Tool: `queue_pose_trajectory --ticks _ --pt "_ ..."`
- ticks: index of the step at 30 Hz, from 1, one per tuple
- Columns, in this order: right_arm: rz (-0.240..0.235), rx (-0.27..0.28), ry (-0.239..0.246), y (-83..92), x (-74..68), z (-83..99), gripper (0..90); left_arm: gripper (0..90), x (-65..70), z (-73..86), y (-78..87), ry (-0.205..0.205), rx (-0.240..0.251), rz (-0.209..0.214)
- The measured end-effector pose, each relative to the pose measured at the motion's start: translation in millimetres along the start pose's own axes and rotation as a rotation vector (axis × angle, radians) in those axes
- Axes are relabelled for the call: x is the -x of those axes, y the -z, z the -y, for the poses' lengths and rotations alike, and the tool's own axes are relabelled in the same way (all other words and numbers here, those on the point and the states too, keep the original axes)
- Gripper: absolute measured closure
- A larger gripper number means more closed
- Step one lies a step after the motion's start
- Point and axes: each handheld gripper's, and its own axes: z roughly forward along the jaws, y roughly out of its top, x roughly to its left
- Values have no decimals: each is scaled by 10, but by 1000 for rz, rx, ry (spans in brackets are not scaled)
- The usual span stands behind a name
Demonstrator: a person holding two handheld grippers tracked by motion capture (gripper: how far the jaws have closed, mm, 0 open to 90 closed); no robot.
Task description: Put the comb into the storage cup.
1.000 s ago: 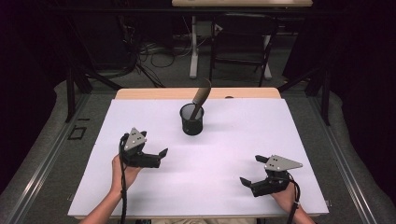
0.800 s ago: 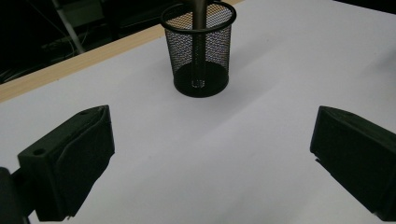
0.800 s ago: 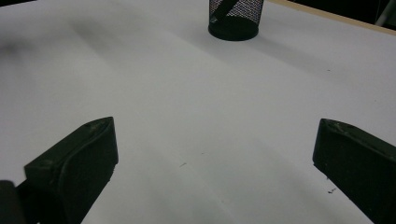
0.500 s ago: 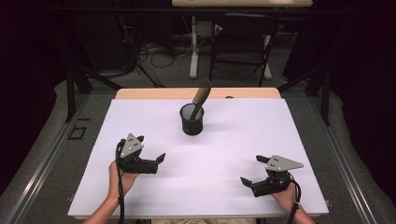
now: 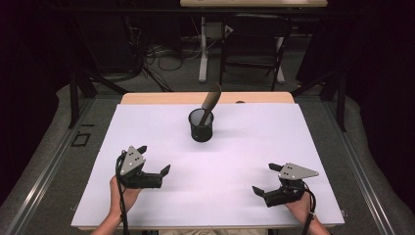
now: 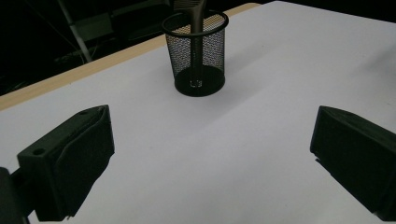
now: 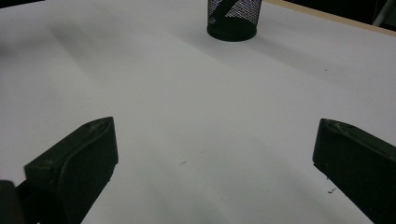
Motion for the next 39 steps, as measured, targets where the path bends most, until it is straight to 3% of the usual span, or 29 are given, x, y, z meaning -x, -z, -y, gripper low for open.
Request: queue_pose_trajectory --ticks 20,39 --pt "0 -6 -1 -2 -15 -6 0 0 47 246 135 22 10 -14" --pt "-1 -12 -4 7 -18 -4 0 0 65 444 165 28 8 -30"
